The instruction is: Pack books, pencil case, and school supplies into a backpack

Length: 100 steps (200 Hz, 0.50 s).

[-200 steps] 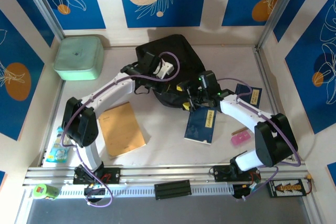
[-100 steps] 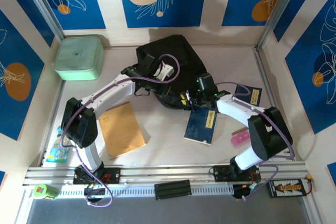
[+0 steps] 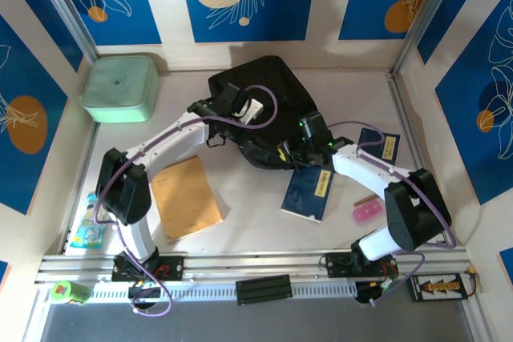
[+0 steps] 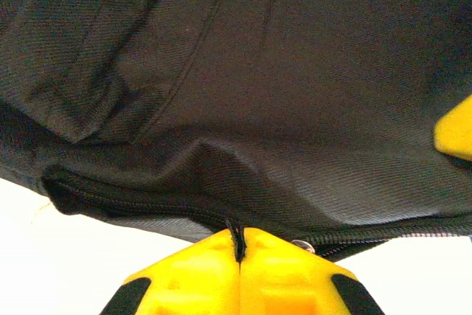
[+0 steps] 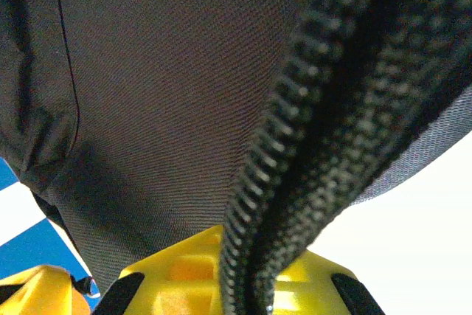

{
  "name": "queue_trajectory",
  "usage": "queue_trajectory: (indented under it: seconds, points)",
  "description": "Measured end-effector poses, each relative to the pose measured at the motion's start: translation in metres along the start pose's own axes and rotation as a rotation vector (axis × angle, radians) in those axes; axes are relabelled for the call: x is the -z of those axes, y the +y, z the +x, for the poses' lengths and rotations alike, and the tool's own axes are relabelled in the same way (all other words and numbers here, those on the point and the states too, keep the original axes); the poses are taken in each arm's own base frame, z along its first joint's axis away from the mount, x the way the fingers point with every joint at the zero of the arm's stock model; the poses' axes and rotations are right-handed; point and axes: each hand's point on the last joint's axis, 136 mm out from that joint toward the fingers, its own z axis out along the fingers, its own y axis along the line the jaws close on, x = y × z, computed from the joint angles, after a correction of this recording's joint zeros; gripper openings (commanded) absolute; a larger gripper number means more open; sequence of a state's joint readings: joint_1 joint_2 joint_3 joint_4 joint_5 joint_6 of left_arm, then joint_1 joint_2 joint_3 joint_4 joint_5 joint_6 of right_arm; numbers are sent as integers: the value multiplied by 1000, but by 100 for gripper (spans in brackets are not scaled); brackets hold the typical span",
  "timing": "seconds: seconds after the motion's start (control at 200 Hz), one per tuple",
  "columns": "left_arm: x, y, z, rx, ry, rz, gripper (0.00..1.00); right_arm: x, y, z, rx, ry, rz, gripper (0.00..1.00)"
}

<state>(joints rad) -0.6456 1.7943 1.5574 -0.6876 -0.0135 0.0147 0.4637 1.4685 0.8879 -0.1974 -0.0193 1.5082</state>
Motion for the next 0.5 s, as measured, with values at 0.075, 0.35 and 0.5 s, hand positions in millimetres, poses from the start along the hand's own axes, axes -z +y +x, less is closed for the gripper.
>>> queue_trajectory:
  seconds: [0.075, 0.35, 0.5]
  points:
    - [-2, 2, 0, -12, 4, -13, 0, 3, 2, -1, 10, -10, -6, 0]
    - [-10, 3, -13, -37, 7, -1, 0, 10, 3, -3, 55, -37, -14, 0]
    - [-8, -7, -16, -75, 18, 107, 0, 7, -3, -3, 116, -29, 20, 0]
